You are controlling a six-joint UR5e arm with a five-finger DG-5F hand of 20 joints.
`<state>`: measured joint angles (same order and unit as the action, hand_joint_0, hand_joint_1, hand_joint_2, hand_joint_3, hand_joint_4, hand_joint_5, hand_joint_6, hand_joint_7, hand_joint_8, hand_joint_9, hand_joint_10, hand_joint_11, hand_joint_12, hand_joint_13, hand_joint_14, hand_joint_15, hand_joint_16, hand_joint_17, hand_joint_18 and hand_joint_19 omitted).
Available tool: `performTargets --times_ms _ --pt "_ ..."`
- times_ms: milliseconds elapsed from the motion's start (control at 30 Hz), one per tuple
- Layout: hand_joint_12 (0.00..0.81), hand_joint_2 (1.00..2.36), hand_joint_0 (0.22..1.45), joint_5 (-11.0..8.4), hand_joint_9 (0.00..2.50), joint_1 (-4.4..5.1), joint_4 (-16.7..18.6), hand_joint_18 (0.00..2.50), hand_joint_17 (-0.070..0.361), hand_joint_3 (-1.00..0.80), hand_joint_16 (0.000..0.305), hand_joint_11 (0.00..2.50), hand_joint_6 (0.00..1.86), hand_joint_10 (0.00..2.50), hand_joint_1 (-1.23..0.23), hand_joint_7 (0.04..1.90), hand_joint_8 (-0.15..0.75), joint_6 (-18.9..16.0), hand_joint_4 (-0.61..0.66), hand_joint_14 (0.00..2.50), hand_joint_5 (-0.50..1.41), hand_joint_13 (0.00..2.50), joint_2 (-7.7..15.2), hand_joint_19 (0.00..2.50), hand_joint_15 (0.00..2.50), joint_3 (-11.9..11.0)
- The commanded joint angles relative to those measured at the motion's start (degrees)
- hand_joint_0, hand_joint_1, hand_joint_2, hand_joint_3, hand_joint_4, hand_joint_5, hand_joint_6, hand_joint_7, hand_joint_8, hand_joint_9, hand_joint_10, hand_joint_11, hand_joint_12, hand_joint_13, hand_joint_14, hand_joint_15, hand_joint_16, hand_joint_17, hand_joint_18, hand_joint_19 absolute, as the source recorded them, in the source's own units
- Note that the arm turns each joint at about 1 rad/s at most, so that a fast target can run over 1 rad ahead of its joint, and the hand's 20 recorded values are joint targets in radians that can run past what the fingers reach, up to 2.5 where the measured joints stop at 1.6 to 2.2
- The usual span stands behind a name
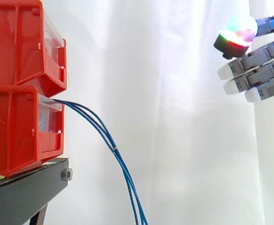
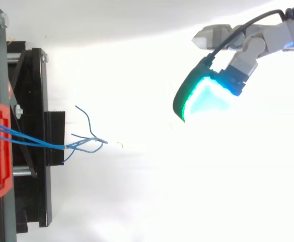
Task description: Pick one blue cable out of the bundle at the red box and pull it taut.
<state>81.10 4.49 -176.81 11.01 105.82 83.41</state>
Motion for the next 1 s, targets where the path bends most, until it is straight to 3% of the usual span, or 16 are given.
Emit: performTargets --times_ms 0,267,300,567,767,967 --pt "0.330 1.00 0.53 -0.15 0.07 0.25 1.21 0.00 0.124 -0.50 0.055 0.00 0.50 0.00 -0.53 0.65 0.237 1.47 0.16 0.00 -0.25 0.00 0.00 0.09 0.06 0.00" --pt "0.337 1.00 0.52 0.02 0.17 0.69 2.70 0.00 0.127 -0.50 0.056 0.00 0.50 0.00 -0.57 0.65 0.259 1.29 0.21 0.00 -0.23 0.00 1.05 0.05 0.04 0.97" --pt "0.339 1.00 0.52 -0.15 0.18 0.69 4.64 0.00 0.127 -0.50 0.056 0.00 0.50 0.00 -0.57 0.65 0.261 0.94 0.21 0.00 -0.23 0.00 1.49 0.05 0.04 1.23" --pt "0.366 1.00 0.45 -0.24 0.19 0.69 7.71 0.00 0.145 -0.50 0.064 0.00 0.50 0.00 -0.70 0.68 0.287 -0.03 0.28 0.00 -0.21 0.00 3.69 0.03 0.06 1.23" --pt "0.389 1.00 0.40 -2.35 0.19 0.69 13.78 0.00 0.159 -0.50 0.071 0.00 0.50 0.00 -0.78 0.71 0.304 -3.10 0.33 0.00 -0.19 0.00 7.56 0.00 0.06 1.23" --pt "0.389 1.00 0.40 -5.34 0.19 0.78 15.89 0.00 0.160 -0.50 0.071 0.01 0.50 0.00 -0.81 0.77 0.303 -4.16 0.37 0.00 -0.17 0.00 8.17 0.00 0.05 1.23"
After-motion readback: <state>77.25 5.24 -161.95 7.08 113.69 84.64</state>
